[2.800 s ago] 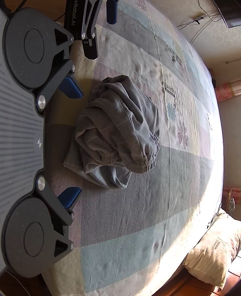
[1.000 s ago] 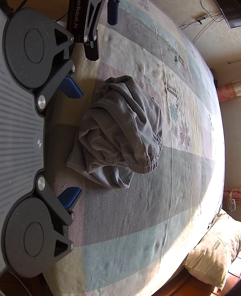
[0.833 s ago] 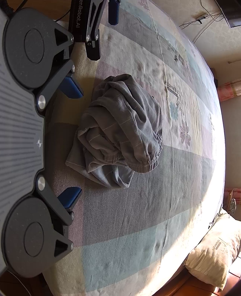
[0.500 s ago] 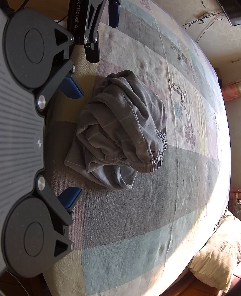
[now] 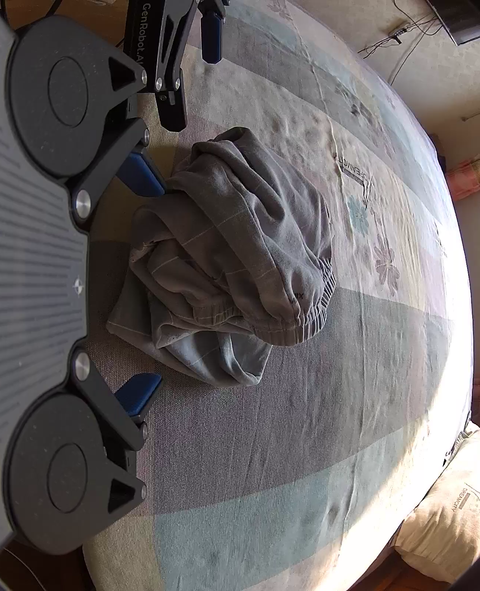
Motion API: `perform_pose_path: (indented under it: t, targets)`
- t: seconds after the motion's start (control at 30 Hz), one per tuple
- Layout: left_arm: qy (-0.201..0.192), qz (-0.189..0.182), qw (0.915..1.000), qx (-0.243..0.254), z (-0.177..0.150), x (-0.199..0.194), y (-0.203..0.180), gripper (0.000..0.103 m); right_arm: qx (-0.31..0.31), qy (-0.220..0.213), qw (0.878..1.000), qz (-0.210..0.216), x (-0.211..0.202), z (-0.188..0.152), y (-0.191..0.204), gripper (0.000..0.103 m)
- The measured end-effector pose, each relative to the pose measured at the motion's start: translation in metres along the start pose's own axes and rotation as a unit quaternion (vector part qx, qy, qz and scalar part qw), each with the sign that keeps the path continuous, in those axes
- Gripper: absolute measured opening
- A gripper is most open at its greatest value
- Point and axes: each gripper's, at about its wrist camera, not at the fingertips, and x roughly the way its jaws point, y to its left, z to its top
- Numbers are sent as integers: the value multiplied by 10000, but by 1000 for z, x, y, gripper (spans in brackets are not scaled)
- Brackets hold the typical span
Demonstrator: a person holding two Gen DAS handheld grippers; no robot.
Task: Fold clothes
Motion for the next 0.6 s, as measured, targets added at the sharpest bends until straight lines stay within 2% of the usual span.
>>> perform_pose_path:
  t: [0.33, 0.6]
  targets:
    - [155, -274, 9995, -11, 25, 33, -5, 102, 261, 31, 9997, -20, 8, 7, -20, 103]
    - [120, -279, 9992, -246, 46, 47, 17, 103, 120, 261, 9996, 7, 17, 11, -18, 103]
